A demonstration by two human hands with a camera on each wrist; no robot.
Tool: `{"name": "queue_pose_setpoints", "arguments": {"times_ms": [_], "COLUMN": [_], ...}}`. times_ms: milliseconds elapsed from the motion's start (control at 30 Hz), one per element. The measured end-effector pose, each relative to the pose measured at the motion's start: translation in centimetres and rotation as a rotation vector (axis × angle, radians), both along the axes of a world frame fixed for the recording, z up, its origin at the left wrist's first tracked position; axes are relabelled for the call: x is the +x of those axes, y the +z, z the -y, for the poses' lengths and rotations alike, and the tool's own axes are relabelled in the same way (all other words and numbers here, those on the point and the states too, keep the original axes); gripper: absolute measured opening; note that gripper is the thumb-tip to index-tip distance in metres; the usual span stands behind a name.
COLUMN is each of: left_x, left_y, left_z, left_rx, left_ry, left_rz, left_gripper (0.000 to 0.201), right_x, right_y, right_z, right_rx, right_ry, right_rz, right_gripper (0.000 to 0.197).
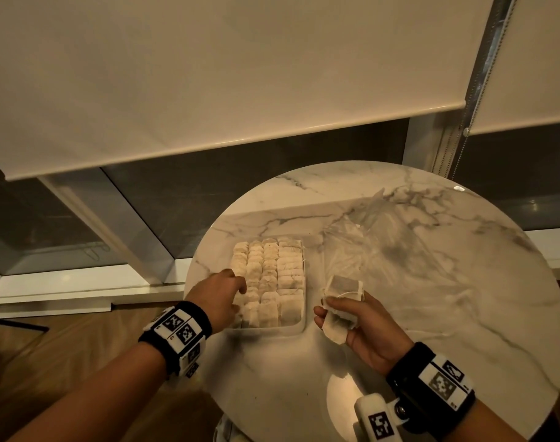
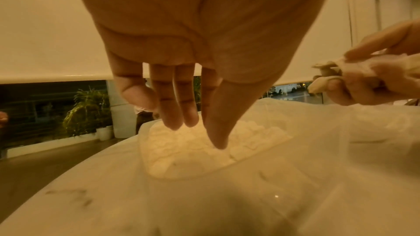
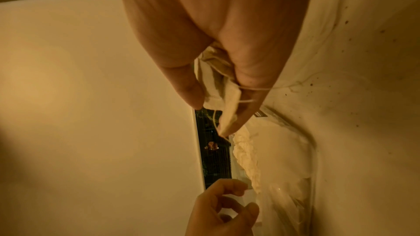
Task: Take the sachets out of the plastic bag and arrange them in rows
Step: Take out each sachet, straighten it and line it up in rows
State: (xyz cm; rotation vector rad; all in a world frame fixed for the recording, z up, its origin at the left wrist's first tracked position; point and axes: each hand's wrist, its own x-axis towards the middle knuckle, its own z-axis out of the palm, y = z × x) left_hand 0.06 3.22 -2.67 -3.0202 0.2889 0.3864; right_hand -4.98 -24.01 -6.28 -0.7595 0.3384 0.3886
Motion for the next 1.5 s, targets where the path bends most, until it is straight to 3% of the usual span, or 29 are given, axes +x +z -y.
{"name": "queue_pose_setpoints", "arguments": {"times_ms": [100, 233, 367, 500, 633, 833, 1100, 1367, 1500], "left_x": [-1.6, -3.2, -2.9, -2.8, -3.5, -4.3, -5.1, -4.9, -4.8], "left_y": [-0.5, -1.7, -0.6, 2.1, 3.6, 2.7, 2.2, 2.0, 1.8], "left_z": [0.6, 0.5, 1.0, 3.4, 6.7, 8.5, 9.5, 10.0, 9.8], "left_rx": [-0.054, -0.082, -0.166, -0.434, -0.590, -0.581, -0.511, -0.394, -0.429], "left_ry": [0.019, 0.053, 0.055, -0.060, -0.154, -0.271, -0.375, -0.398, -0.394], "left_rz": [-0.074, -0.161, -0.095, 0.068, 0.111, 0.163, 0.243, 0.220, 0.267], "left_gripper": [0.023, 0.046, 0.040, 0.022, 0.021, 0.043, 0.031, 0.034, 0.026], "right_x": [0.1, 0.3, 0.3, 0.0, -0.4, -0.7, -0.8, -0.9, -0.9], "right_y": [0.1, 0.1, 0.0, 0.4, 0.6, 0.8, 0.8, 0.5, 0.4], "right_z": [0.1, 0.3, 0.4, 0.2, -0.1, -0.2, 0.0, -0.1, -0.2], "right_rx": [0.072, 0.159, 0.237, 0.268, 0.259, 0.302, 0.313, 0.303, 0.301], "right_ry": [-0.008, 0.020, 0.056, 0.130, 0.199, 0.224, 0.221, 0.229, 0.225], "right_rz": [-0.040, -0.096, -0.130, -0.123, -0.089, -0.048, -0.026, -0.029, -0.030], "right_gripper": [0.049, 0.053, 0.059, 0.062, 0.064, 0.061, 0.058, 0.055, 0.056]}}
